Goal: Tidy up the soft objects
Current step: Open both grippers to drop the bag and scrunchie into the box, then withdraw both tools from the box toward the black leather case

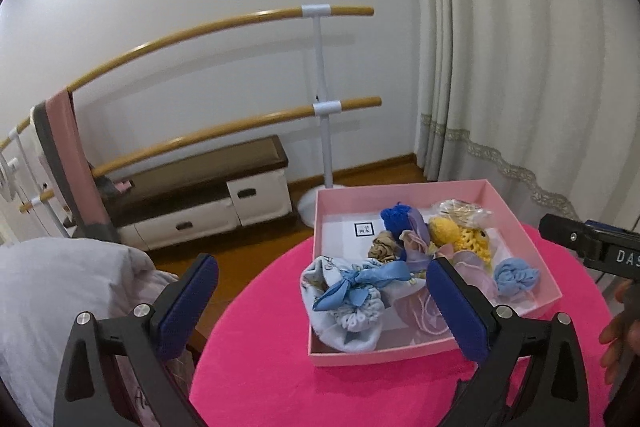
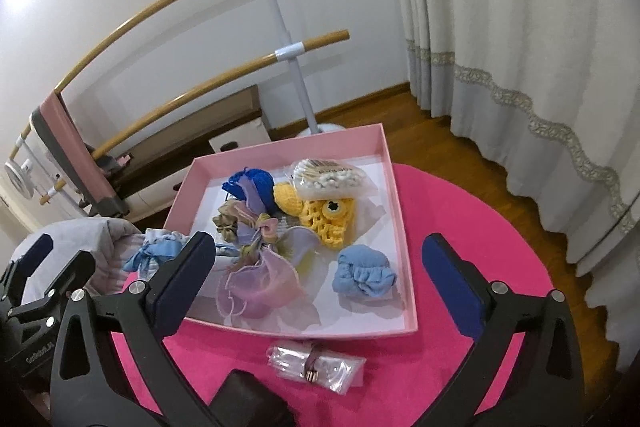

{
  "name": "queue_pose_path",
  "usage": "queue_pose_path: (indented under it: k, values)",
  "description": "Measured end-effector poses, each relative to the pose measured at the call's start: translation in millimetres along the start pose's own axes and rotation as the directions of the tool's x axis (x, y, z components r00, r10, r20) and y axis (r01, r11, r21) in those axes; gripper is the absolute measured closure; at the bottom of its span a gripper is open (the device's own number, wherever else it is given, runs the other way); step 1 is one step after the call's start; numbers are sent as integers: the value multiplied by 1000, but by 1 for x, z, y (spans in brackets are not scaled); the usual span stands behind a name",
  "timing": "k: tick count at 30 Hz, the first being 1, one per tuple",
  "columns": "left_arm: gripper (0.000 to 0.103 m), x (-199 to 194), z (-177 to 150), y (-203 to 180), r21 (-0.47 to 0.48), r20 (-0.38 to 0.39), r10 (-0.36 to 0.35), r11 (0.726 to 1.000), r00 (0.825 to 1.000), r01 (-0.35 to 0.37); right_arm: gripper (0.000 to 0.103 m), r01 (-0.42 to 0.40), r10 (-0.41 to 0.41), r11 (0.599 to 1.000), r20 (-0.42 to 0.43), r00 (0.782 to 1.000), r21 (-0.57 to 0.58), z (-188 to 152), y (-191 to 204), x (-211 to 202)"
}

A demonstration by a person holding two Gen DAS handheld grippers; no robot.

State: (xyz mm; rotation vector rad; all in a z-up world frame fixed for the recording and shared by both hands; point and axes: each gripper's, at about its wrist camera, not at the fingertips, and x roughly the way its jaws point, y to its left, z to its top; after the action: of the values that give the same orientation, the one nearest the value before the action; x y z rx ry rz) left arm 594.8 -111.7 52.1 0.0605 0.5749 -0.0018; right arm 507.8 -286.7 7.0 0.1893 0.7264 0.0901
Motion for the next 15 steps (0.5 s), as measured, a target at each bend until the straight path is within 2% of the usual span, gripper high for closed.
queue_pose_path:
  k: [1, 2, 15]
  values:
    - [0, -16, -19, 2, -1, 10, -2, 1000, 1000, 2, 0, -1, 1, 1000, 6, 1000, -2, -1, 1, -5]
    - [0, -23, -25, 4, -2, 16, -3, 1000, 1000, 3, 0, -2, 2, 1000, 11, 1000, -3, -2, 2, -10]
    - [0, -120, -50, 17, -22, 59, -46, 999, 997, 47, 0, 22, -18, 1000, 163, 986, -22, -28, 15, -108]
